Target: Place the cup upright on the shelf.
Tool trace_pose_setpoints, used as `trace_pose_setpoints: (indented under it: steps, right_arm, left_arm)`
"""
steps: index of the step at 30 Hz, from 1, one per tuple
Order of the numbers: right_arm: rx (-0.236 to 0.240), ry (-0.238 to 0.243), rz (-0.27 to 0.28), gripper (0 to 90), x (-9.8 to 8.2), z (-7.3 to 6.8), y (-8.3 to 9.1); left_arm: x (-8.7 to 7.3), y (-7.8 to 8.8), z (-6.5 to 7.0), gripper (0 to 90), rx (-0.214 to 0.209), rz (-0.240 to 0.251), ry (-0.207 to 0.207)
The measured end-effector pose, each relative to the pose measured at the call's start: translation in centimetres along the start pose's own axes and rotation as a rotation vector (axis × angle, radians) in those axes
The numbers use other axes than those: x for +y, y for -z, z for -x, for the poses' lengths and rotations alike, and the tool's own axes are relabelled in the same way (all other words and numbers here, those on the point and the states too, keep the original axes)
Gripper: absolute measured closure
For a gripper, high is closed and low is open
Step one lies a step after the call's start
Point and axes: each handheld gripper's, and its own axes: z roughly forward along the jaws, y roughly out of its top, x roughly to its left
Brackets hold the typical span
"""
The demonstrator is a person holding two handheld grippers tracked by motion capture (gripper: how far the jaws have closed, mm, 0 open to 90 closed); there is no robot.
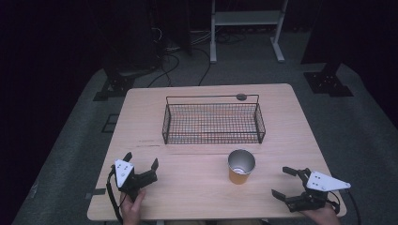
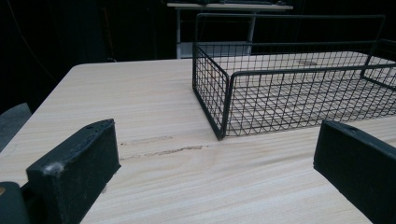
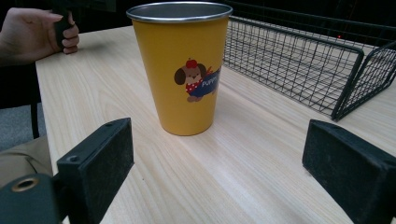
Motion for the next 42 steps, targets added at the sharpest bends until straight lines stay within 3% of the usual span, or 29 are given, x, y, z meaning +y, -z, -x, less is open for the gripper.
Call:
trace_pose_setpoints:
  steps: [14,23,42]
  right_arm:
    - [0.033,0.027,-0.011,7.8,1.0,-1.1,-1.5]
    - [0.037,0.027,-0.036,2.5,2.5,-1.8,-3.8]
    - [0.057,0.015,-0.046,1.7,4.9,-1.9,-7.9]
  left_arm:
    - [0.0,0.1,-0.1,0.0,-0.006,0.008,0.004]
    - [0.0,0.1,-0.1,0.0,-0.007,0.007,0.005]
    - [0.0,0.2,-0.1,0.0,-0.008,0.008,0.009]
